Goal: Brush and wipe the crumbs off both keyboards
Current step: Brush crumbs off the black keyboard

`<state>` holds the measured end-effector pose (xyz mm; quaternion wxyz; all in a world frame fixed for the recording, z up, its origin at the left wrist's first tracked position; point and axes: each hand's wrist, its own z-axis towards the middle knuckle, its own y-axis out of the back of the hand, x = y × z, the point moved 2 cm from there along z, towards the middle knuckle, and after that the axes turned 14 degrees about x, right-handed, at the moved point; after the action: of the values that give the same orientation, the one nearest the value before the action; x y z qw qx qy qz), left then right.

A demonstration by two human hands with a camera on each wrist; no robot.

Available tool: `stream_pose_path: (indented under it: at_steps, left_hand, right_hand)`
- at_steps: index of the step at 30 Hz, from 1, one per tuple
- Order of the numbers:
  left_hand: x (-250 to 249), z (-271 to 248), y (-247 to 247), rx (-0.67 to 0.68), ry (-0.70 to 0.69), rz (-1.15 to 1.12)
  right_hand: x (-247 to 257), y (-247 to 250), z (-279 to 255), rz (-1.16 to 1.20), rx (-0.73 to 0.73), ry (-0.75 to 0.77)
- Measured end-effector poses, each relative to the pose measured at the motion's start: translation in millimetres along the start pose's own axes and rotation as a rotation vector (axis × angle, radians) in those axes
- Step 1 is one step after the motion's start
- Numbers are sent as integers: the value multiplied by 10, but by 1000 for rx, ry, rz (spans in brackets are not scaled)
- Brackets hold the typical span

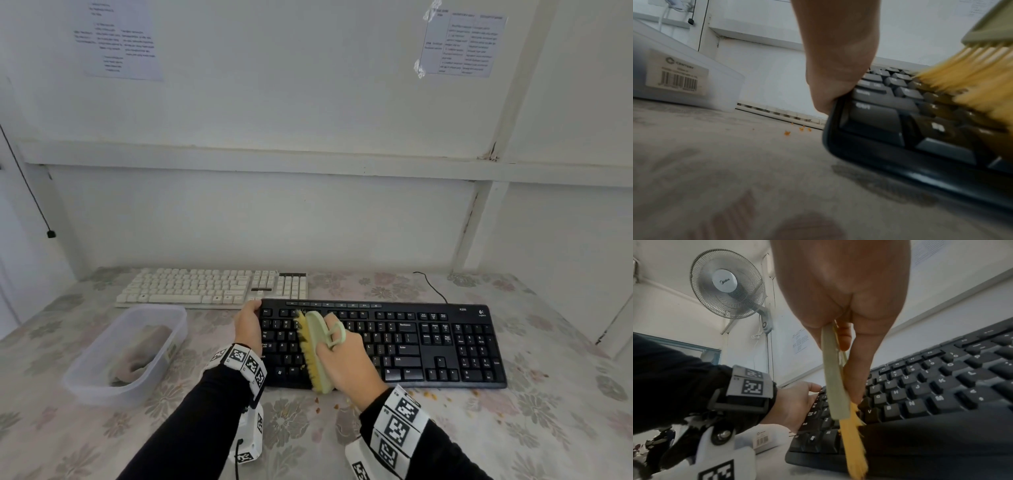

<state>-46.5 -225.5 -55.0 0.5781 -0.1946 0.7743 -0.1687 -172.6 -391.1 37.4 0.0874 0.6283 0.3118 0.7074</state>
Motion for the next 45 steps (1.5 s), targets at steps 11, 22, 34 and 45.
stream_pose_path:
  at_steps: [11,22,34,45]
  left_hand:
    - [0,41,8,9,-20,15]
    - [-3,26,27,22,6,0]
    - [-25,-35,-14,10,10,14]
    - [-99,-140,-40,44,68,8]
  right_hand:
    - [166,102,153,-45,-151,130]
    - [65,-68,33,-79,37,-149]
    - [230,-212,338,-12,-110,-14]
    - [264,-129,120,-32,76,-141]
